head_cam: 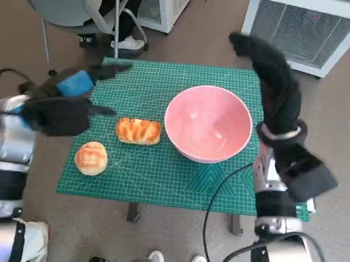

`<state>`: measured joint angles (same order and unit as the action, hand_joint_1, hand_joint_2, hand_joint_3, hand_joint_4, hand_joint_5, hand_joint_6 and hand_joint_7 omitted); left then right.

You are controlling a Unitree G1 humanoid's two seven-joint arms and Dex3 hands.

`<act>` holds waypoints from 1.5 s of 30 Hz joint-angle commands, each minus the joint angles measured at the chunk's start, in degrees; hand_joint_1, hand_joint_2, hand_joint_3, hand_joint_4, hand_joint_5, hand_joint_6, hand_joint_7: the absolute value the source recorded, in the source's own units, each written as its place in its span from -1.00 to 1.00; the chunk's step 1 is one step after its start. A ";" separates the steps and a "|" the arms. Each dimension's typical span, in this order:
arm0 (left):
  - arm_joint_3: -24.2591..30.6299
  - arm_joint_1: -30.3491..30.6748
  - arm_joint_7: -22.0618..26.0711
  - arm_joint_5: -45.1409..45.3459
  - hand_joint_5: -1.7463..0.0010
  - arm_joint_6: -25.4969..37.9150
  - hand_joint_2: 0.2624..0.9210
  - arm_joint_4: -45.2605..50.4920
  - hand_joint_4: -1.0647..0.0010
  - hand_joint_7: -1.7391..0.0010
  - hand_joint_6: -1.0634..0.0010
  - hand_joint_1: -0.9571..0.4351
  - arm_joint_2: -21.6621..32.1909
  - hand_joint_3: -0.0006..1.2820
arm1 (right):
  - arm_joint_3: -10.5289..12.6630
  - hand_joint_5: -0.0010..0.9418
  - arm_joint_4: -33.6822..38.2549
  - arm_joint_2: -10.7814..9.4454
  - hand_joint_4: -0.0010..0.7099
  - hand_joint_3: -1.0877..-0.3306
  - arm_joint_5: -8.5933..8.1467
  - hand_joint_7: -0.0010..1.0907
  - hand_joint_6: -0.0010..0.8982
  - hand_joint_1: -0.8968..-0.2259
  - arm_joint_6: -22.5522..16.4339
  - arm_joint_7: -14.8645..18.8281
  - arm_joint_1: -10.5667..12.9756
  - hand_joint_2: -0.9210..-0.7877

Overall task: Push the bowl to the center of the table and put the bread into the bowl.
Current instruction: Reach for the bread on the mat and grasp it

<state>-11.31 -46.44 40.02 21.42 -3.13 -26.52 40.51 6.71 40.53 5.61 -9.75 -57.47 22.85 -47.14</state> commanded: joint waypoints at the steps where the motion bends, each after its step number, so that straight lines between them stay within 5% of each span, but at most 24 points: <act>1: -3.98 -3.09 2.68 3.59 1.00 4.00 0.52 -1.46 0.80 1.00 0.52 0.33 -0.97 -1.00 | -0.75 -0.95 -1.33 0.39 -0.05 -0.15 1.09 0.44 -1.00 -0.36 0.86 -0.80 2.08 -1.00; 19: -12.82 -8.97 -0.01 11.49 1.00 4.82 0.51 -15.54 0.82 1.00 0.55 0.26 -7.68 -1.00 | -0.86 -0.94 -2.44 1.33 -0.05 -0.18 -0.08 0.41 -1.00 -0.32 1.11 -0.71 3.43 -1.00; 45: -17.26 -11.24 -7.47 14.74 1.00 2.63 0.52 -31.53 0.82 1.00 0.57 0.08 -15.44 -1.00 | -0.53 -0.94 -1.73 0.95 -0.05 -0.18 -0.69 0.40 -1.00 -0.33 1.67 -0.72 4.19 -1.00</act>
<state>-27.57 -56.42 33.95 35.29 0.00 -55.13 26.25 6.20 38.62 6.71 -9.41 -56.93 22.30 -44.43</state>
